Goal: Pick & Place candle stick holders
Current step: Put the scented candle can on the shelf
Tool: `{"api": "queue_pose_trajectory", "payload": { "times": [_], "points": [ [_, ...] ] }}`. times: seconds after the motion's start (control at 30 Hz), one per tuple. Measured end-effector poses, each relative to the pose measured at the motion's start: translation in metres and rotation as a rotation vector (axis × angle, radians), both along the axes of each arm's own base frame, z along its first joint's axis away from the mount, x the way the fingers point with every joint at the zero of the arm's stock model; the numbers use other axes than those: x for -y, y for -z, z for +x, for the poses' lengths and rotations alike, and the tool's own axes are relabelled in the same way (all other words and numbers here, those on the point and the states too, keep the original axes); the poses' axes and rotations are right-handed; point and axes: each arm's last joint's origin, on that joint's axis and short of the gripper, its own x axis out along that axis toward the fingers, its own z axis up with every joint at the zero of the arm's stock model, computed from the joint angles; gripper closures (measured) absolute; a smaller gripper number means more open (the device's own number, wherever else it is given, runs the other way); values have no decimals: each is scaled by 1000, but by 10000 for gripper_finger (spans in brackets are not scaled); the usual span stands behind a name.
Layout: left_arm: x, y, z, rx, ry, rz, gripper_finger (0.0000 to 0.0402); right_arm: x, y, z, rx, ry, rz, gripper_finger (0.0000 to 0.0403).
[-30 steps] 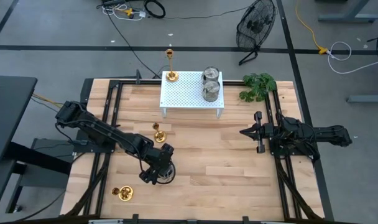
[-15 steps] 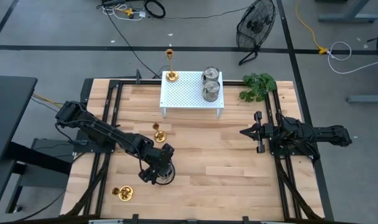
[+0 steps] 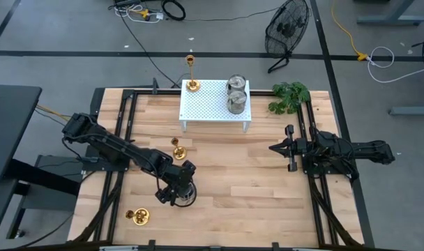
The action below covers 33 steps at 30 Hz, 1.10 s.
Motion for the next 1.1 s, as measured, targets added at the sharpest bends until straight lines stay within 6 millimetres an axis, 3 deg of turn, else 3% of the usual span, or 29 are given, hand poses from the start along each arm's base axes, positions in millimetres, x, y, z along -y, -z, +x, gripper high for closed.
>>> {"api": "queue_pose_trajectory", "payload": {
  "times": [0.97, 1.1],
  "points": [
    [-5, 6, 2, 21, 15, -20, 2, 0, 0, 0, 0, 0, 0, 385],
    [-5, 13, 5, -7, 17, -17, 2, 0, 0, 0, -1, 0, 0, 385]
  ]
}}
